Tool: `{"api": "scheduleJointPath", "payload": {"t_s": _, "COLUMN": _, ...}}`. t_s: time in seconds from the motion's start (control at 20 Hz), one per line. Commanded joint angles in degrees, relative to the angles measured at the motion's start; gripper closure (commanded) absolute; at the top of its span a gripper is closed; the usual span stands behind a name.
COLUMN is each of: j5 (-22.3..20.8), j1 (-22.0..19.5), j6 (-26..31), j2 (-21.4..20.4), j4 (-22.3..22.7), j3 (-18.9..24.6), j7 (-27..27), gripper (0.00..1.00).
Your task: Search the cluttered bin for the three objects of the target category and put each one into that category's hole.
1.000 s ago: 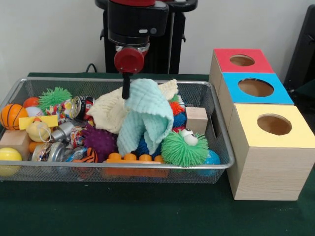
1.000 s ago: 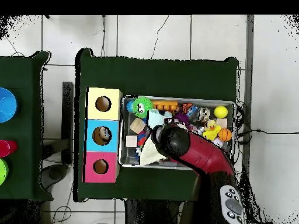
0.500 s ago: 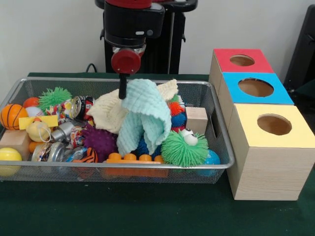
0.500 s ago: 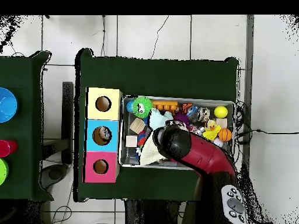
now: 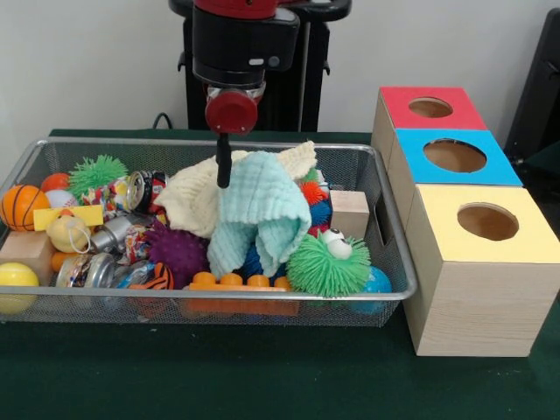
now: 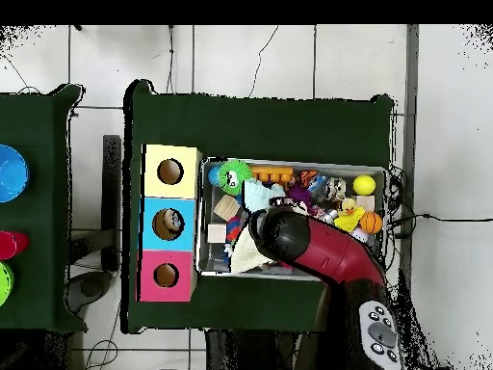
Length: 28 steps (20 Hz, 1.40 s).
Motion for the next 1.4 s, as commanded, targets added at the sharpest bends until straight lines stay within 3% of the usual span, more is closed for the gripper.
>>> {"api": "scheduleJointPath", "payload": {"t_s": 0.05, "j5": -3.86, "j1": -0.32, "j6": 6.52, "j2": 2.09, "j4": -5.40, "j3": 1.15, "j7": -3.31, "gripper": 0.00}}
{"api": "scheduleJointPath", "payload": {"t_s": 0.35, "j5": -7.85, "j1": -5.18, "j6": 10.70, "j2": 3.41, "j4": -12.60, "j3": 3.76, "j7": -11.11, "gripper": 0.00}}
{"api": "scheduleJointPath", "payload": {"t_s": 0.85, "j5": -12.39, "j1": -8.65, "j6": 16.41, "j2": 4.94, "j4": -20.57, "j3": 8.99, "j7": -14.73, "gripper": 0.00}}
{"api": "scheduleJointPath", "payload": {"t_s": 1.4, "j5": -13.97, "j1": -9.07, "j6": 2.77, "j2": 10.45, "j4": -18.96, "j3": 12.07, "j7": -6.50, "gripper": 0.00}}
